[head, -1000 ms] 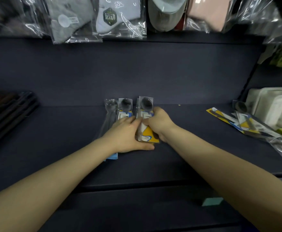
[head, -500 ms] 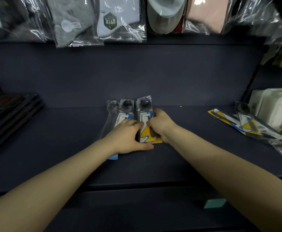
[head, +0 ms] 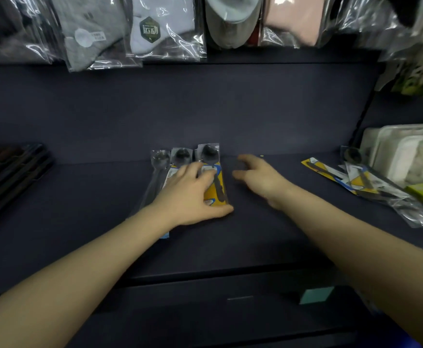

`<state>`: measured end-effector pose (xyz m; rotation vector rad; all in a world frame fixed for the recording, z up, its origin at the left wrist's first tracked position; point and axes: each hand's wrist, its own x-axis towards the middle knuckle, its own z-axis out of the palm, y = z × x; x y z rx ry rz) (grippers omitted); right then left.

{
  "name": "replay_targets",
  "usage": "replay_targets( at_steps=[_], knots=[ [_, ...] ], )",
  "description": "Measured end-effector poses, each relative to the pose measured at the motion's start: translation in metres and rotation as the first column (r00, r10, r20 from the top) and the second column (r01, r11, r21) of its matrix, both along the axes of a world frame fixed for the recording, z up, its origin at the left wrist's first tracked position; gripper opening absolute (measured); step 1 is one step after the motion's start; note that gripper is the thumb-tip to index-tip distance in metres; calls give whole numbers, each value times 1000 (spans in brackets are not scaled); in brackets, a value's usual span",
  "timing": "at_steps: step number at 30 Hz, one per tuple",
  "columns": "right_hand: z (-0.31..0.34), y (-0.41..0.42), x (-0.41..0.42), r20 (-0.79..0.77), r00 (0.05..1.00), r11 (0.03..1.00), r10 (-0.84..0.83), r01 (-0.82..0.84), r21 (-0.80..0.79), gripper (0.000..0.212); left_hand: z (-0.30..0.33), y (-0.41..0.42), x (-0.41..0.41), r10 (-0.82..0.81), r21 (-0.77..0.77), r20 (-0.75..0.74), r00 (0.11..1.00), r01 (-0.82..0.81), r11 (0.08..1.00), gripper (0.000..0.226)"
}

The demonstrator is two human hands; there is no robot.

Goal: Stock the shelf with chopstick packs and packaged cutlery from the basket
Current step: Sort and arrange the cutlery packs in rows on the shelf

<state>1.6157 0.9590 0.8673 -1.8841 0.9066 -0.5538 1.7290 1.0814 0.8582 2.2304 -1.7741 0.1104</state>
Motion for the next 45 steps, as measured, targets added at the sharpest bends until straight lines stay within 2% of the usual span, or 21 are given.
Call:
replay_targets(
  at_steps=[2, 5, 7, 9, 11, 13, 17, 19, 21, 25, 26, 30, 31, 33, 35, 37, 39, 41, 42, 44, 45],
  knots=[
    [1, -24, -38, -162, 985, 954, -53, 3, -299, 40, 5, -6, -14, -65, -80, 6, 998, 65, 995, 90],
    [-6, -70, -100, -382, 827, 705, -411, 24, -708, 50, 8, -23, -39, -190, -121, -6, 982, 188, 975, 79],
    [-13, -98, -141, -416, 681, 642, -603, 104, -759, 55, 6, -40, -59, -244, -96, -21, 970, 241, 966, 63],
    [-16, -112, -174, -552, 549, 730, -628, 168, -662, 60, 4, -58, -79, -287, -83, -72, 955, 281, 956, 50],
    [-17, -118, -190, -639, 565, 814, -523, 109, -570, 65, 2, -76, -97, -315, -65, -124, 941, 309, 949, 39],
    [-13, -119, -192, -609, 655, 843, -448, 82, -532, 51, 2, -92, -114, -328, -67, -177, 928, 321, 945, 36],
    [-15, -126, -188, -462, 751, 834, -472, 212, -509, 35, 5, -118, -138, -295, -105, -285, 912, 276, 955, 34],
    [-16, -130, -188, -389, 794, 857, -467, 298, -421, 23, 5, -128, -147, -262, -125, -359, 896, 232, 965, 31],
    [-15, -132, -191, -331, 809, 857, -485, 364, -365, 32, 4, -136, -153, -232, -145, -441, 867, 187, 972, 27],
    [-2, -123, -199, -43, 870, 790, -491, 424, -442, 22, 5, -148, -164, -193, -193, -537, 821, 103, 976, 28],
    [2, -117, -201, 33, 880, 775, -474, 435, -458, 19, 7, -150, -166, -180, -202, -603, 777, 70, 977, 30],
    [8, -86, -199, 208, 923, 826, -322, 382, -414, 12, 14, -153, -175, -210, -279, -867, 453, -90, 956, 24],
    [6, -79, -196, 293, 905, 861, -308, 396, -320, 11, 16, -153, -176, -229, -301, -897, 379, -144, 943, 22],
    [4, -65, -193, 465, 828, 936, -313, 352, 2, 15, 20, -151, -175, -276, -320, -941, 196, -254, 913, 20],
    [-2, -57, -189, 508, 830, 971, -229, 156, 183, 25, 21, -150, -172, -337, -318, -941, 18, -384, 867, 14],
    [-6, -53, -185, 338, 940, 997, -44, 22, 69, 28, 24, -145, -166, -420, -357, -907, -42, -454, 816, 9],
    [-6, -58, -185, -51, 999, 953, -19, 2, -302, 30, 26, -137, -159, -439, -404, -899, 8, -403, 821, 10],
    [-5, -68, -190, -350, 898, 760, -268, -26, -650, 39, 27, -127, -152, -403, -415, -909, 103, -284, 864, 6],
    [-4, -72, -193, -456, 798, 705, -395, -55, -707, 46, 27, -122, -150, -361, -384, -922, 141, -202, 901, 7],
    [-7, -76, -198, -592, 607, 714, -530, -57, -698, 57, 24, -114, -146, -259, -279, -927, 272, -37, 959, 12],
    [-10, -77, -199, -613, 577, 733, -539, -38, -680, 58, 21, -112, -144, -221, -230, -915, 339, 15, 973, 12]
  ],
)
